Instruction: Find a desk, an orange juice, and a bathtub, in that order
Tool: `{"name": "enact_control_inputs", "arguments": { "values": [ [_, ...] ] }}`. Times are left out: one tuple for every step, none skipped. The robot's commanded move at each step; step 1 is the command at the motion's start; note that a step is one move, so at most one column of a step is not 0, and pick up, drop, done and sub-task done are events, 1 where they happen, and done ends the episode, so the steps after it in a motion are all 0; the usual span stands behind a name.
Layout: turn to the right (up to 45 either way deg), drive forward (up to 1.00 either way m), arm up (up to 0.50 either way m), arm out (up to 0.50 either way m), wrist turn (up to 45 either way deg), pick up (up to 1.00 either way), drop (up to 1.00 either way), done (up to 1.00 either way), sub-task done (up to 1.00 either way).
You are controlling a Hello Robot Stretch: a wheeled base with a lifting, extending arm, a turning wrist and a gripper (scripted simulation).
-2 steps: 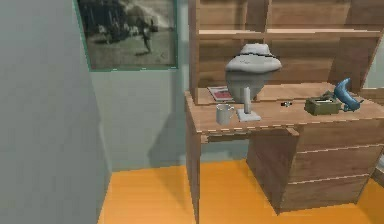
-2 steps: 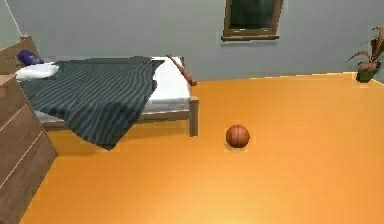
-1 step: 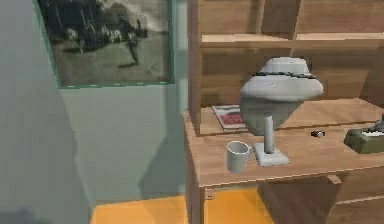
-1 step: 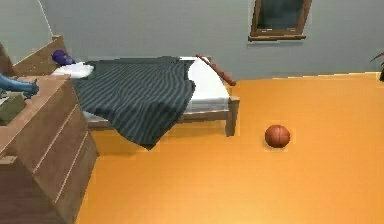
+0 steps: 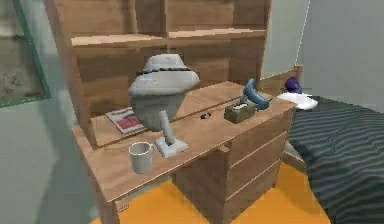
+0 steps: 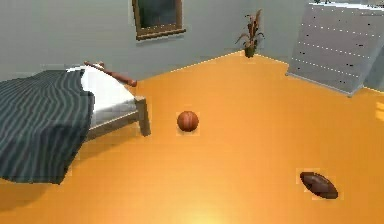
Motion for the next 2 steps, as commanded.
{"name": "enact_control_inputs", "arguments": {
  "values": [
    [0.0,0.0,0.0,0.0,0.0,0.0,0.0,0.0,1.0],
    [45.0,0.0,0.0,0.0,0.0,0.0,0.0,0.0,0.0]
  ]
}}
